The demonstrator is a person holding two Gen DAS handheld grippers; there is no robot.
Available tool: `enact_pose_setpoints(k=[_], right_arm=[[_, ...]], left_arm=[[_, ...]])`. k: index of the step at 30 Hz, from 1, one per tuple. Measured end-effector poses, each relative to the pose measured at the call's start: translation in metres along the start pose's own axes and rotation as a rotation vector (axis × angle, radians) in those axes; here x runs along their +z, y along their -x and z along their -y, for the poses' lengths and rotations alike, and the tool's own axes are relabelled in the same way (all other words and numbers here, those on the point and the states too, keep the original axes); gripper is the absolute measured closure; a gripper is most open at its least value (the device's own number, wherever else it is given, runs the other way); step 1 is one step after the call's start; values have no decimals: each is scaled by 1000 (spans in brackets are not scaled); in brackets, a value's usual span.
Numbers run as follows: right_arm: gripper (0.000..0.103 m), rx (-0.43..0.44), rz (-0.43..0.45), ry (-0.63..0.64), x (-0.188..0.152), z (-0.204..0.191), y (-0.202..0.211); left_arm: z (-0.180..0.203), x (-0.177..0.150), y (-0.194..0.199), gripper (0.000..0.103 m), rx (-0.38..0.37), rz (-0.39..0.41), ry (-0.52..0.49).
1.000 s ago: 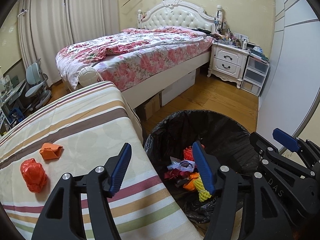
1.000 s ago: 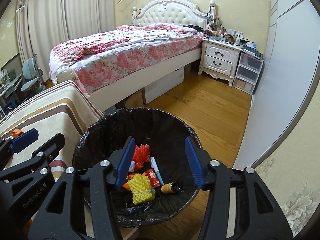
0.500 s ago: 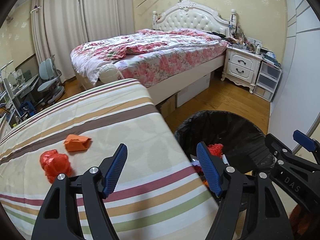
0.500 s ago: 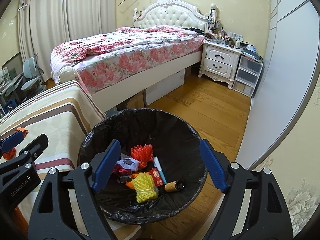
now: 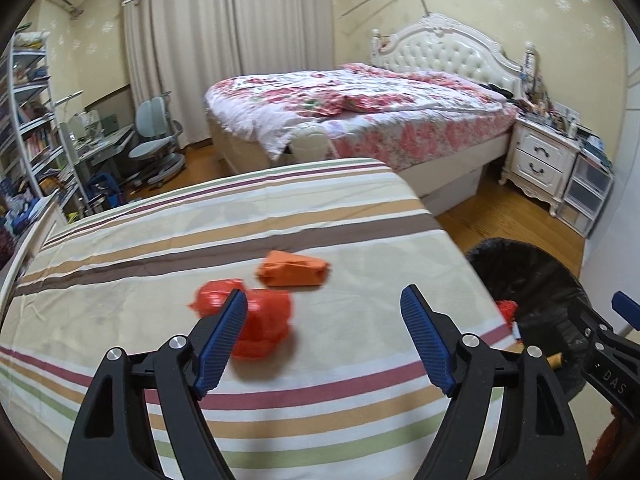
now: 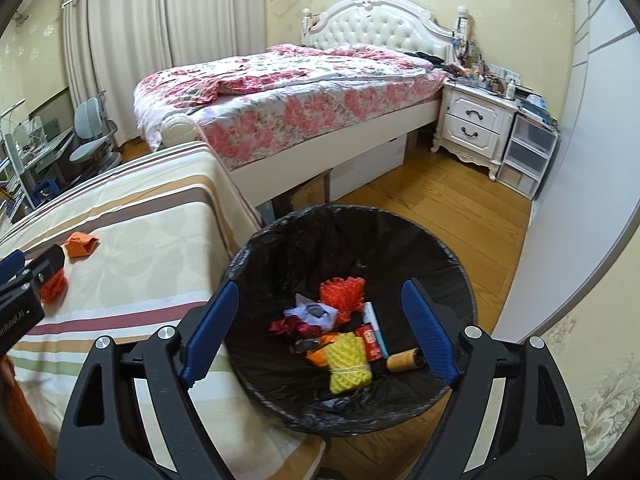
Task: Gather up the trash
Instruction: 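Move back to the bed and grasp the orange-red plastic bag with the left tool, then grasp the crumpled orange paper with the right tool while the left tool holds the bag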
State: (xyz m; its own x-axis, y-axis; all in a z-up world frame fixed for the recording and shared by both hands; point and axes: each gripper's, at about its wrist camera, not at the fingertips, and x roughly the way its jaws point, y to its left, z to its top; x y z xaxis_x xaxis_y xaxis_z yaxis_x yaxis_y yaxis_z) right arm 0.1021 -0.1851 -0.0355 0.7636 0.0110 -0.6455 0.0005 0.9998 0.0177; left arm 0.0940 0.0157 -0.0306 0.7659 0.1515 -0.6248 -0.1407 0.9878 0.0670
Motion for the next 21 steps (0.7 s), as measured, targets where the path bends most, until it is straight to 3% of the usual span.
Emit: enact_pose_setpoints(k=[8, 13, 18, 21], right_arm=[[21, 49, -12, 57, 0, -39, -1], [21, 74, -22, 93, 0, -59, -2], [21, 100, -34, 123, 0, -80, -5], [21, 119, -43, 142, 0, -92, -7]], left_arm=[[-29, -1, -20, 24, 26, -60, 28], [-42, -2, -29, 26, -11, -100, 42], [-54, -7, -31, 53, -54, -118, 53], [-61, -8, -29, 55, -71, -114, 54]])
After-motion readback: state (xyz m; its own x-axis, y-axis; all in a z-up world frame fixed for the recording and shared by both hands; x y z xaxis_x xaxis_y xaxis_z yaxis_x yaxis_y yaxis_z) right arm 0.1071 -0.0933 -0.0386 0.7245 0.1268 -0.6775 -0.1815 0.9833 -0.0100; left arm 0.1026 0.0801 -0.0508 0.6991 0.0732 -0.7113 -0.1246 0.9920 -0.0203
